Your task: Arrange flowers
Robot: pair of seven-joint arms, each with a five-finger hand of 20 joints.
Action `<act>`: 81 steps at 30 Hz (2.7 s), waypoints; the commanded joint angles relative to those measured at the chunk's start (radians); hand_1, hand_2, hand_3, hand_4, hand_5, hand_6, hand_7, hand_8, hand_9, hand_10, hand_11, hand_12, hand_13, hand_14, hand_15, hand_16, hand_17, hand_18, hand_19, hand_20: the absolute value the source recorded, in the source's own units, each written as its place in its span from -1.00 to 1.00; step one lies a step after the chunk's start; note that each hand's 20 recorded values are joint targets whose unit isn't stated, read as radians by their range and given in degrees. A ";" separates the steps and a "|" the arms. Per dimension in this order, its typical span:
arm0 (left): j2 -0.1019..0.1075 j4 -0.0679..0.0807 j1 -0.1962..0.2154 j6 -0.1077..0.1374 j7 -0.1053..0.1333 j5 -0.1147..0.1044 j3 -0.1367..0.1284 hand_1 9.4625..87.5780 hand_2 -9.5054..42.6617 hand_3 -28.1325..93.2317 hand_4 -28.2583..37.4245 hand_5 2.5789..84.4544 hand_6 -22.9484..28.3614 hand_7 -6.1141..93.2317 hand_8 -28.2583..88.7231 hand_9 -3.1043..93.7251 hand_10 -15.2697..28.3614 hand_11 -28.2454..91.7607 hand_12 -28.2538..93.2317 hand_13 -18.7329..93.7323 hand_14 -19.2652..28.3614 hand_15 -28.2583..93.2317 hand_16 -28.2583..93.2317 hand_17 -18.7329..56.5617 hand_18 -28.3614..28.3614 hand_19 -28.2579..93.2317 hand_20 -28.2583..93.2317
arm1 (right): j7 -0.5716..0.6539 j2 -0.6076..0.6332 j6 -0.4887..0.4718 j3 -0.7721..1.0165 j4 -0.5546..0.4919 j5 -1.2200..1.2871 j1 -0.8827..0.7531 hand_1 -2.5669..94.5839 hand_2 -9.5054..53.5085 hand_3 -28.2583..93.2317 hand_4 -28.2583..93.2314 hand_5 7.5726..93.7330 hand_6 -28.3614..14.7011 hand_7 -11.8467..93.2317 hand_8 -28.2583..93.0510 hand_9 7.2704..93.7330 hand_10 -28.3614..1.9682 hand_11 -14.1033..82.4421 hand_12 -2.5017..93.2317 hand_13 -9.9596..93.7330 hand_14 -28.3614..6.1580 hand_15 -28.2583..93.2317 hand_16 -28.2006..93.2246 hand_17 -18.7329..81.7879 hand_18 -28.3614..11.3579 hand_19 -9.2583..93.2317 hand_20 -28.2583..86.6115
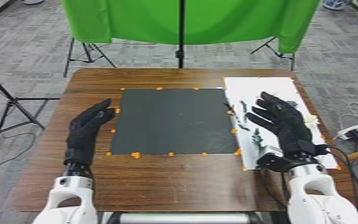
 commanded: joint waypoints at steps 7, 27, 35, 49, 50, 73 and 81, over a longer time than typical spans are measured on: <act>0.010 0.005 0.006 -0.020 -0.010 0.027 -0.006 -0.38 -0.75 0.49 -0.71 0.12 -0.03 -0.59 -0.63 0.03 0.28 -0.23 -0.33 -0.07 0.48 -0.13 -0.51 -0.46 0.46 -0.34 -0.15 | 0.021 0.038 0.168 -0.022 -0.041 -0.194 -0.004 -0.33 -1.00 0.62 -1.00 -0.08 0.20 -0.47 -0.68 -0.06 -0.02 -0.53 -0.60 0.01 -0.22 -0.31 -0.24 -0.02 -0.57 -0.48 -0.01; 0.045 -0.006 0.015 -0.014 -0.042 0.031 -0.016 -0.37 -0.76 0.48 -0.70 0.12 -0.02 -0.59 -0.63 0.02 0.28 -0.24 -0.33 -0.07 0.48 -0.13 -0.51 -0.47 0.46 -0.34 -0.15 | 0.682 0.420 -0.071 -0.076 -0.089 -1.302 -0.036 0.29 -1.00 -0.65 -0.66 0.39 0.08 -0.40 -0.63 0.43 -0.23 -0.16 -0.41 0.62 0.01 0.30 -0.13 0.47 -0.20 0.65 0.24; 0.045 -0.014 0.029 -0.015 -0.056 0.034 -0.016 -0.36 -0.76 0.48 -0.70 0.12 -0.02 -0.60 -0.63 0.02 0.28 -0.24 -0.33 -0.07 0.48 -0.13 -0.51 -0.47 0.47 -0.34 -0.15 | 0.730 0.465 -0.157 -0.253 -0.013 -1.321 0.117 0.32 -1.00 -0.74 -0.56 0.47 0.07 -0.43 -0.62 0.50 -0.20 -0.17 -0.43 0.70 0.09 0.27 -0.13 0.56 -0.06 0.71 0.18; 0.040 -0.024 0.047 -0.003 -0.064 0.029 -0.024 -0.36 -0.75 0.47 -0.69 0.12 -0.01 -0.60 -0.63 0.02 0.28 -0.23 -0.33 -0.07 0.48 -0.13 -0.51 -0.47 0.47 -0.33 -0.15 | 0.829 0.433 -0.280 -0.364 0.048 -1.265 0.202 0.71 -1.00 -0.99 0.03 0.77 0.17 -0.39 -0.28 0.84 -0.11 -0.10 -0.45 0.98 0.34 0.18 -0.06 0.76 0.16 0.80 0.10; 0.044 -0.026 0.053 -0.003 -0.071 0.023 -0.027 -0.36 -0.75 0.47 -0.69 0.12 -0.01 -0.60 -0.63 0.02 0.28 -0.23 -0.33 -0.07 0.48 -0.13 -0.51 -0.47 0.47 -0.33 -0.15 | 0.830 0.426 -0.277 -0.359 0.047 -1.253 0.195 0.78 -1.00 -1.00 0.03 0.80 0.18 -0.39 -0.22 0.88 -0.10 -0.09 -0.45 1.00 0.36 0.21 -0.06 0.78 0.17 0.82 0.10; 0.063 -0.027 0.049 -0.006 -0.067 -0.026 -0.033 -0.37 -0.73 0.47 -0.70 0.12 -0.01 -0.60 -0.63 0.02 0.28 -0.23 -0.33 -0.08 0.49 -0.13 -0.51 -0.48 0.47 -0.33 -0.16 | 0.740 0.386 0.013 -0.144 -0.115 -0.881 0.160 0.27 -1.00 0.33 -0.48 0.79 0.15 -0.29 -0.06 0.91 0.02 -0.01 -0.25 1.00 0.46 0.38 -0.10 0.83 0.17 0.94 0.13; 0.065 -0.023 0.038 -0.016 -0.080 -0.020 -0.026 -0.37 -0.73 0.47 -0.70 0.12 0.00 -0.60 -0.63 0.02 0.28 -0.23 -0.33 -0.08 0.49 -0.12 -0.51 -0.48 0.47 -0.33 -0.16 | 0.835 0.391 -0.174 -0.196 -0.101 -1.167 0.189 0.22 -1.00 0.35 -0.45 0.77 0.14 -0.27 -0.08 0.88 -0.03 -0.01 -0.25 1.00 0.45 0.35 -0.06 0.80 0.19 0.95 0.14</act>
